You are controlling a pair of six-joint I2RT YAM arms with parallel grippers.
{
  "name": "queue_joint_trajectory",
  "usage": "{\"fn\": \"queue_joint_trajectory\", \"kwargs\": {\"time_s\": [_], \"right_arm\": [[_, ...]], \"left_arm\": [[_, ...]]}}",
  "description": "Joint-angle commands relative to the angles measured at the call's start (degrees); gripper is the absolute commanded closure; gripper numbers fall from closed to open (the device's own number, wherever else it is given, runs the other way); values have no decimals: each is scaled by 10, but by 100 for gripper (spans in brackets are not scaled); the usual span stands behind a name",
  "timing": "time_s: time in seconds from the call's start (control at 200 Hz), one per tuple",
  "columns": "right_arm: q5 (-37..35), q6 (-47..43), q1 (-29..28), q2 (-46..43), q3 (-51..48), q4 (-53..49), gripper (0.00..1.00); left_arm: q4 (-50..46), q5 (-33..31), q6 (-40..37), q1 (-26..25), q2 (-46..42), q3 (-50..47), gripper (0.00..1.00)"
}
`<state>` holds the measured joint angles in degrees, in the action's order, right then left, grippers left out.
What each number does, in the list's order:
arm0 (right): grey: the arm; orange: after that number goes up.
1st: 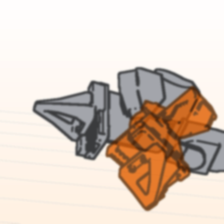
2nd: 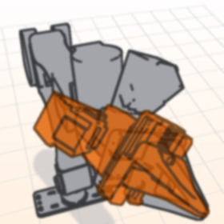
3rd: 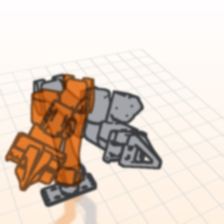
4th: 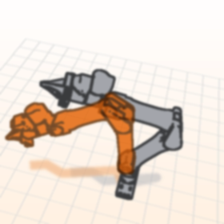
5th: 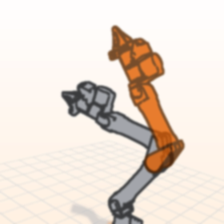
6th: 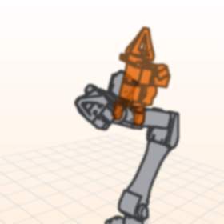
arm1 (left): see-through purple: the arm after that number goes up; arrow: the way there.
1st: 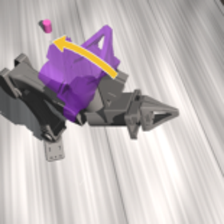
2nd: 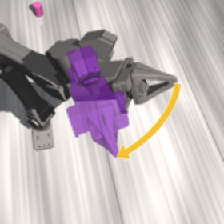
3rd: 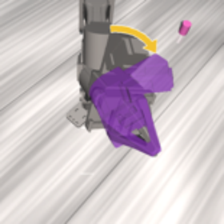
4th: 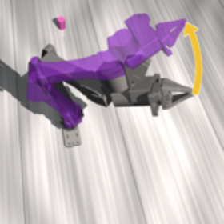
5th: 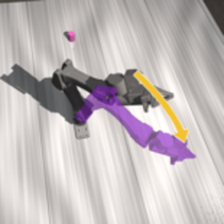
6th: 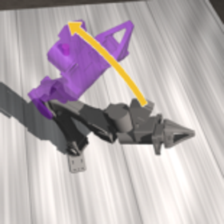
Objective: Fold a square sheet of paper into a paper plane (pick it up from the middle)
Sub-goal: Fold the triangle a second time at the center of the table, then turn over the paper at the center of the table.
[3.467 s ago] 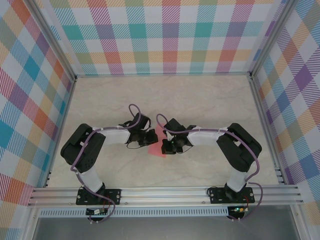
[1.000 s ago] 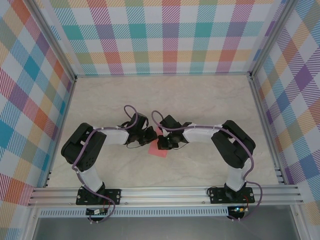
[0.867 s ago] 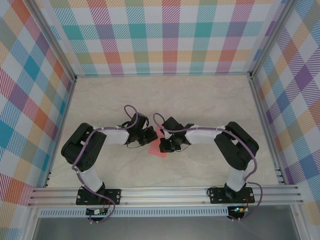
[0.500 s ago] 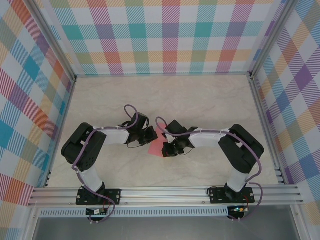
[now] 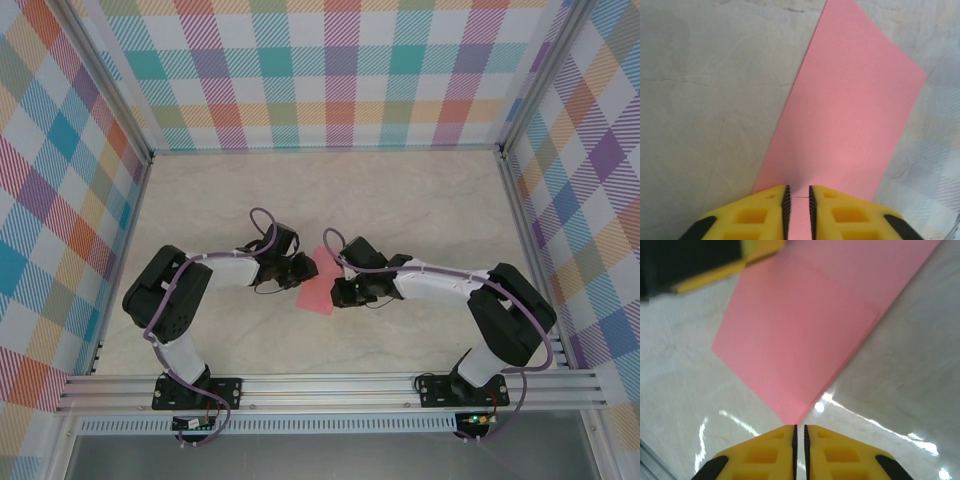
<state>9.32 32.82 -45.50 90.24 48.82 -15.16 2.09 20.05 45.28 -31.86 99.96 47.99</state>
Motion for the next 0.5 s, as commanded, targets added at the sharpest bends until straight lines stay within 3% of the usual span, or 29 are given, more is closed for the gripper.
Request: {"fn": "queue_joint_trajectory", "kwargs": {"time_s": [0.0,0.22,0.495], "right_arm": [[-16,43,35,1,10,44,80],[51,36,81,30,22,78,62],[128,4,97,82,44,79,58]], "left_arm": [[-47,-9,5,-3,-41,23,72],[-71,-79,20,-3,-105,-3,62],[-23,-63,40,-3,-152,-77,46]]}}
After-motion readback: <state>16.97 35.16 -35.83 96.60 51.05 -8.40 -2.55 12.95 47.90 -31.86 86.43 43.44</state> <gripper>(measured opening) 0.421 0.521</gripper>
